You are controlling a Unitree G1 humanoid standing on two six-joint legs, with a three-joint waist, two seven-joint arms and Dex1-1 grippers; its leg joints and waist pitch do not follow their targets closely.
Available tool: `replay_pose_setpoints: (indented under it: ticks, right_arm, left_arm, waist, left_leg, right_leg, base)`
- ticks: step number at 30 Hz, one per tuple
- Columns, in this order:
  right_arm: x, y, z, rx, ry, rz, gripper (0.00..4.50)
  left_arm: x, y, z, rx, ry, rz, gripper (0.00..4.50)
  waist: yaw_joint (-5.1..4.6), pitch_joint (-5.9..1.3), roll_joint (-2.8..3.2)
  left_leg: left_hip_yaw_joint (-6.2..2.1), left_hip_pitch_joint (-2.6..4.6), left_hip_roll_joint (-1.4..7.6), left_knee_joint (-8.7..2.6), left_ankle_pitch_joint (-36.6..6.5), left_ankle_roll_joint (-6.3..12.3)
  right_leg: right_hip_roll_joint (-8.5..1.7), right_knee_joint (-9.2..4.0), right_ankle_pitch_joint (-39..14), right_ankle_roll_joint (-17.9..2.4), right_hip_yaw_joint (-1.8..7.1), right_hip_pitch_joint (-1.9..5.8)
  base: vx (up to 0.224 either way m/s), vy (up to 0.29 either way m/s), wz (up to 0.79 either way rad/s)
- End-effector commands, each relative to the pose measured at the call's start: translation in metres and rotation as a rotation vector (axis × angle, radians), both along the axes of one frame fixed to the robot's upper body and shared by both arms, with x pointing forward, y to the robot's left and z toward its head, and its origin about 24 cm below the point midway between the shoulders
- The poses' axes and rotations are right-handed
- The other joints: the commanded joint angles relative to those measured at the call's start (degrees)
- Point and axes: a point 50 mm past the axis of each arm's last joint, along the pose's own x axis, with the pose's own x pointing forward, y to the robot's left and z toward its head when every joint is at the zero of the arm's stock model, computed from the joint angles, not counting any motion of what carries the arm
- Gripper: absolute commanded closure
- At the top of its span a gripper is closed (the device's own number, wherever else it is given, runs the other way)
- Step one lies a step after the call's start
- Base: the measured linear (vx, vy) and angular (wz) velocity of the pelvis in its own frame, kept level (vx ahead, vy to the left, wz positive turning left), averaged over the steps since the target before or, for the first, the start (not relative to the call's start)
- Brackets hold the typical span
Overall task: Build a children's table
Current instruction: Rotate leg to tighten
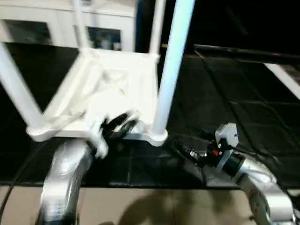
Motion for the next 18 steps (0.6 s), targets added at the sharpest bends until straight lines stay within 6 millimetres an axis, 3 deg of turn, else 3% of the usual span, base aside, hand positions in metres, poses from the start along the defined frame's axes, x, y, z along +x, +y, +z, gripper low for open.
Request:
replay_pose_setpoints:
  ticks: [1,2,6,7,9,10,12,13,14,18]
  right_arm:
    - [0.0,0.005,0.007,0.013,-0.024,0.058,0.0]
    - [0.0,0.006,0.007,0.027,-0.022,0.078,0.0]
    - [0.003,0.01,0.008,0.07,-0.006,0.144,0.0]
    - [0.003,0.011,0.006,0.065,0.0,0.161,0.0]
    - [0.004,0.008,0.001,0.034,0.011,0.145,0.0]
    - [0.007,0.003,-0.004,-0.007,0.03,0.032,0.0]
    - [0.008,0.002,-0.005,-0.015,0.034,0.003,0.0]
    - [0.009,-0.001,-0.008,-0.018,0.04,-0.098,0.0]
    - [0.009,-0.001,-0.009,-0.015,0.044,-0.131,0.0]
    - [0.004,-0.006,-0.014,-0.055,0.024,-0.28,0.0]
  left_arm:
    - [-0.009,0.003,0.009,0.006,-0.023,-0.035,2.36]
    - [-0.013,0.007,0.007,0.025,-0.01,-0.062,2.31]
    - [-0.024,0.026,0.008,0.1,0.05,-0.09,1.98]
    - [-0.024,0.032,0.01,0.109,0.056,-0.071,1.89]
    - [-0.022,0.038,0.011,0.144,0.055,-0.003,1.83]
    - [-0.018,0.034,0.008,0.17,0.064,0.092,1.59]
    - [-0.018,0.033,0.007,0.173,0.068,0.115,1.47]
    - [-0.017,0.026,0.003,0.132,0.075,0.165,1.41]
    - [-0.017,0.023,0.001,0.119,0.077,0.175,1.29]
    - [-0.018,0.012,-0.012,0.097,0.109,0.205,1.29]
  waist:
    - [-0.03,-2.31,0.97]
    - [-0.05,-2.24,0.86]
    - [-0.14,-1.99,1.23]
    - [-0.06,-2.34,1.64]
    - [0.28,-1.98,2.43]
    - [0.13,-2.09,2.14]
    - [0.43,-2.16,2.29]
    - [0.52,-2.13,2.99]
    - [0.44,-2.08,2.52]
    - [0.62,-2.2,2.73]
  left_leg:
    - [-2.67,0.53,3.51,-4.91,-21.62,0.69]
    - [-2.63,1.1,3.4,-4.87,-22.94,0.65]
    - [-2.84,1.08,3.55,-5.27,-24.38,-0.1]
    - [-2.73,1.14,3.61,-5.16,-23.93,-0.57]
    - [-2.8,1.31,3.53,-5.23,-24.36,-0.73]
    - [-2.79,1.21,3.64,-5.25,-24.17,-1.09]
    - [-2.83,1.12,3.6,-5.14,-23.35,-1.15]
    - [-2.92,1.0,3.56,-5.2,-23.22,-1.26]
    - [-2.87,0.97,3.54,-5.2,-23.36,-1.12]
    - [-2.77,0.92,3.39,-5.09,-22.69,-0.78]
  right_leg:
    - [-6.36,-6.79,-32.75,0.44,3.67,1.42]
    - [-6.17,-6.95,-32.74,0.42,3.81,1.02]
    - [-6.0,-6.24,-30.33,-0.96,4.1,1.15]
    - [-5.96,-6.06,-28.27,-1.54,4.27,1.32]
    - [-6.05,-6.01,-27.82,-2.37,4.44,1.13]
    - [-5.91,-5.84,-26.82,-2.82,4.49,1.23]
    - [-6.17,-5.73,-26.65,-3.07,4.52,1.47]
    - [-6.18,-5.66,-26.38,-3.12,4.59,1.53]
    - [-6.16,-5.87,-26.58,-2.99,4.47,1.53]
    - [-6.09,-6.04,-26.24,-2.03,4.6,1.52]
  base:
    - [0.0,0.0,0.0]
    - [0.0,0.0,0.0]
    - [0.0,0.0,0.0]
    - [0.0,0.0,0.0]
    - [0.0,0.0,0.0]
    - [0.0,0.0,0.0]
    - [0.0,0.0,0.0]
    - [0.0,0.0,0.0]
    - [0.0,0.0,0.0]
    - [0.0,0.0,0.0]
